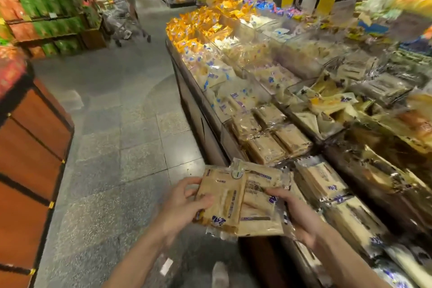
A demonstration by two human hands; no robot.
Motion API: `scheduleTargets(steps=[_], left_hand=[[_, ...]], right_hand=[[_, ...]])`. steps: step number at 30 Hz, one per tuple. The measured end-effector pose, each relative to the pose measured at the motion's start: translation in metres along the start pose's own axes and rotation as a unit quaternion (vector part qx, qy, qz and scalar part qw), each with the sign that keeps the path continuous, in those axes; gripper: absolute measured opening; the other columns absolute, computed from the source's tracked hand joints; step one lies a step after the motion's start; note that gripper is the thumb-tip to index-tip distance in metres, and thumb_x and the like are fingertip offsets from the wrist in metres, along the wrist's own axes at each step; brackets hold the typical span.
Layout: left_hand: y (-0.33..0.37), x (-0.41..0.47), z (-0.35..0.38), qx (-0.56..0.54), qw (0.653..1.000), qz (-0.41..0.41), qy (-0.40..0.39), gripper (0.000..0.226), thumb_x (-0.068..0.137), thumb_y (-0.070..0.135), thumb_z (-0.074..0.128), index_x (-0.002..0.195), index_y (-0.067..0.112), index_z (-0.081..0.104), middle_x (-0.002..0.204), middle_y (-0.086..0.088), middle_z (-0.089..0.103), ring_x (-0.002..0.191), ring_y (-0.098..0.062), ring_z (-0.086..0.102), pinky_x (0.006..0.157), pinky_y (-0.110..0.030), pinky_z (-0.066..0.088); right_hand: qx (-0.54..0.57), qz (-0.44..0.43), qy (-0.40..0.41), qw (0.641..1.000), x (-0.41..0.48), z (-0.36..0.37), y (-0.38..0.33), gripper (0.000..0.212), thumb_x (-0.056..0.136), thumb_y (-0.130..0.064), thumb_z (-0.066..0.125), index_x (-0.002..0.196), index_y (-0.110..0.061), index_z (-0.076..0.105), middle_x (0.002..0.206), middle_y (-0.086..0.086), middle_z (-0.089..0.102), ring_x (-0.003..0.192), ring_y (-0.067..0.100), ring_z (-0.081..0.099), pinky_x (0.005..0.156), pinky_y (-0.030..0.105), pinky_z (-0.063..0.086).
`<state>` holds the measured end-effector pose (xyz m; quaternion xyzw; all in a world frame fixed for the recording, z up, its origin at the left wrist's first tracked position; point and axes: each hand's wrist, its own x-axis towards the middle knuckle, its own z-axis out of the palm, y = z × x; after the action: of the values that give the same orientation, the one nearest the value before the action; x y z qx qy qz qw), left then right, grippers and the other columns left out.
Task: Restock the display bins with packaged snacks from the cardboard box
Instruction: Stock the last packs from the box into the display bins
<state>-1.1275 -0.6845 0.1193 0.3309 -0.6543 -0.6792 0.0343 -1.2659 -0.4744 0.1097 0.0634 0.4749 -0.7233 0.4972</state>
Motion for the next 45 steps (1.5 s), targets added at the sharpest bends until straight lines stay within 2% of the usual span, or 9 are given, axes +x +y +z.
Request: scheduleTargets(steps=[5,14,18,22,28,31,36,42,45], left_hand=[[0.053,0.116,0.004,0.092,0.994,0.045,-0.038,0.045,0.081,0.016,0.081,0.120,0.029,0.062,0.113,0.000,0.066,0.095,-0.006,0.065,0.061,-0.011,0.052],[0.167,0.331,0.027,0.343,0.898,0.212,-0.177,0.049,0.083,0.020,0.081,0.129,0.028,0.066,0.114,0.011,0.063,0.102,-0.003,0.059,0.079,-0.014,0.044],[0.186,0.423,0.058,0.517,0.754,0.261,-0.310,0.047,0.082,0.025,0.080,0.126,0.034,0.067,0.116,0.009,0.063,0.106,-0.010,0.059,0.088,-0.026,0.045],[0.183,0.465,0.102,0.585,0.627,0.270,-0.439,0.048,0.082,0.017,0.078,0.124,0.037,0.067,0.119,0.006,0.064,0.101,-0.012,0.059,0.091,-0.031,0.048],[0.176,0.482,0.138,0.657,0.388,0.460,-0.454,0.047,0.092,0.037,0.068,0.137,0.039,0.057,0.127,0.003,0.061,0.120,-0.019,0.051,0.093,-0.033,0.042],[0.160,0.492,0.135,0.675,0.332,0.495,-0.435,0.048,0.093,0.042,0.063,0.140,0.040,0.053,0.135,0.004,0.047,0.127,-0.019,0.039,0.103,-0.038,0.036],[0.145,0.501,0.134,0.670,0.313,0.513,-0.436,0.056,0.093,0.043,0.062,0.146,0.039,0.042,0.140,0.004,0.046,0.129,-0.016,0.039,0.105,-0.036,0.035],[0.176,0.411,0.163,0.406,0.634,0.283,-0.594,0.059,0.086,0.051,0.066,0.140,0.029,0.051,0.115,0.009,0.060,0.101,-0.007,0.059,0.087,-0.026,0.051],[0.174,0.342,0.173,0.327,0.643,0.130,-0.680,0.068,0.075,0.055,0.065,0.136,0.031,0.050,0.116,0.005,0.062,0.104,-0.010,0.062,0.086,-0.030,0.054]], right_hand=[[-0.019,-0.017,0.104,0.994,0.069,-0.005,-0.050,0.038,0.085,-0.020,0.066,0.115,0.003,0.070,0.112,0.032,0.067,0.070,0.040,0.069,0.049,0.037,0.058],[-0.067,-0.102,0.327,0.937,0.115,-0.027,-0.130,0.044,0.080,-0.045,0.074,0.097,-0.005,0.074,0.069,0.016,0.062,0.055,0.030,0.045,0.050,0.031,0.035],[0.006,-0.123,0.378,0.918,0.129,-0.045,-0.127,0.080,0.044,-0.053,0.092,0.105,-0.004,0.074,0.101,0.027,0.061,0.082,0.038,0.048,0.067,0.042,0.042],[0.103,-0.143,0.393,0.903,0.136,-0.017,-0.128,0.037,0.083,-0.018,0.071,0.112,0.006,0.066,0.086,0.018,0.064,0.045,0.022,0.061,0.039,0.027,0.052],[0.174,-0.178,0.447,0.859,0.149,0.015,-0.118,0.025,0.088,-0.018,0.066,0.102,0.003,0.067,0.066,0.009,0.070,0.044,0.019,0.062,0.040,0.023,0.052],[0.200,-0.186,0.451,0.850,0.156,0.029,-0.110,0.040,0.080,-0.023,0.069,0.109,0.004,0.066,0.064,0.006,0.068,0.047,0.020,0.060,0.041,0.024,0.051],[0.243,-0.203,0.468,0.825,0.155,0.042,-0.094,0.018,0.091,-0.016,0.062,0.102,-0.001,0.067,0.055,0.002,0.064,0.033,0.010,0.053,0.031,0.019,0.042],[0.192,-0.226,0.484,0.823,0.131,0.049,-0.069,0.029,0.085,-0.027,0.070,0.102,-0.005,0.074,0.082,0.009,0.073,0.058,0.018,0.066,0.051,0.022,0.050],[0.172,-0.234,0.495,0.819,0.106,0.053,-0.049,0.049,0.074,-0.034,0.078,0.115,-0.009,0.071,0.096,0.009,0.077,0.076,0.019,0.072,0.067,0.032,0.058]])
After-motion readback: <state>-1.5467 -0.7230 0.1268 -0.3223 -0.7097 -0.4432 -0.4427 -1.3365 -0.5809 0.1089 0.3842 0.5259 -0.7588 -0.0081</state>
